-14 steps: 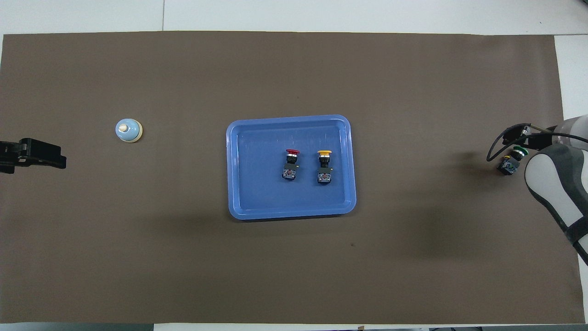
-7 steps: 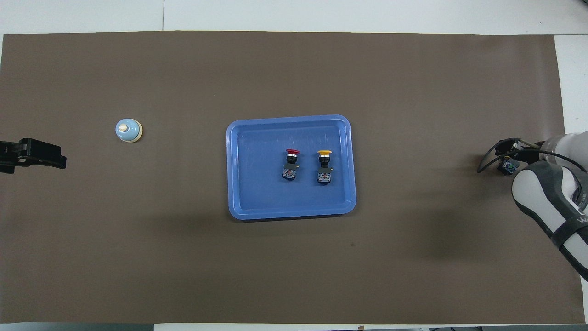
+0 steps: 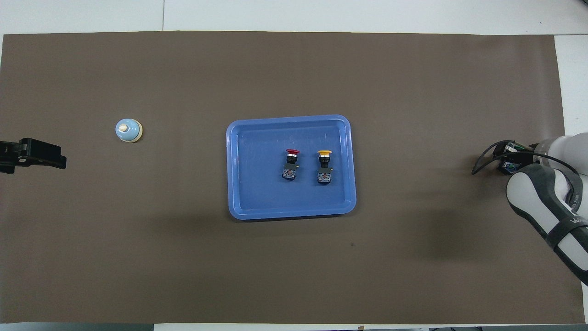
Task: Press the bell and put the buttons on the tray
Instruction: 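Reach the right gripper to the green button and grasp it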
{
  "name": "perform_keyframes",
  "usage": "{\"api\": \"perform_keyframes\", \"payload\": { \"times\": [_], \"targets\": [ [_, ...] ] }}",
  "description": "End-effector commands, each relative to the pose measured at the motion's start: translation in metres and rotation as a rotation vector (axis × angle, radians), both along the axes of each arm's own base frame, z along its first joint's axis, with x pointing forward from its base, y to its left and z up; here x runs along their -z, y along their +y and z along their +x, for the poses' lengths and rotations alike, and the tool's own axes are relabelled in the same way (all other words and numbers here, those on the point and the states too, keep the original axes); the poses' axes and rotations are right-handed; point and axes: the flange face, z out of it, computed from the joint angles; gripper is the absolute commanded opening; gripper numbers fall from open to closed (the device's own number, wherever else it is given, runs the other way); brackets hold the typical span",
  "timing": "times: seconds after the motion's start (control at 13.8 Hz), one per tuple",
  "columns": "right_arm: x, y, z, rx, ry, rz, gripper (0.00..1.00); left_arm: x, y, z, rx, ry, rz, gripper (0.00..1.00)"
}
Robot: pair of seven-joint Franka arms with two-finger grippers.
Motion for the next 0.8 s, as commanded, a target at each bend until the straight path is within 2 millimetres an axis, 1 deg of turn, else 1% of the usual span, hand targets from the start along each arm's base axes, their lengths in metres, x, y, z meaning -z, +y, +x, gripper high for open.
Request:
{"api": "perform_keyframes", "payload": {
  "times": [0.0, 0.22, 0.29, 0.36, 0.43, 0.51, 0.58, 0.72],
  "targets": [
    [0.003, 0.001, -0.003, -0.009, 0.002, -0.008, 0.0, -0.004, 0.001, -0.003, -0.01, -0.001, 0.005, 1.0],
    [-0.002, 0.005, 0.001, -0.035, -0.001, -0.01, 0.0, -0.004, 0.001, -0.003, -0.01, -0.003, 0.005, 1.0],
    [-0.007, 0.009, 0.003, -0.041, -0.002, -0.01, 0.0, -0.004, 0.001, -0.003, -0.01, -0.001, 0.005, 1.0],
    [-0.018, 0.017, 0.01, -0.056, 0.012, -0.007, 0.0, -0.004, 0.001, -0.003, -0.01, -0.001, 0.005, 1.0],
    [-0.031, 0.033, 0.021, -0.083, 0.026, -0.004, 0.0, -0.004, 0.001, -0.003, -0.01, -0.001, 0.005, 1.0],
    [-0.05, 0.043, 0.031, -0.101, 0.046, -0.003, 0.0, -0.004, 0.0, -0.003, -0.008, -0.001, 0.005, 1.0],
    [-0.065, 0.066, 0.041, -0.127, 0.066, 0.011, 0.0, -0.004, 0.0, -0.003, -0.008, -0.003, 0.005, 1.0],
    [-0.1, 0.122, 0.06, -0.172, 0.089, 0.051, 0.0, -0.004, 0.0, -0.003, -0.008, -0.003, 0.005, 1.0]
  ]
}}
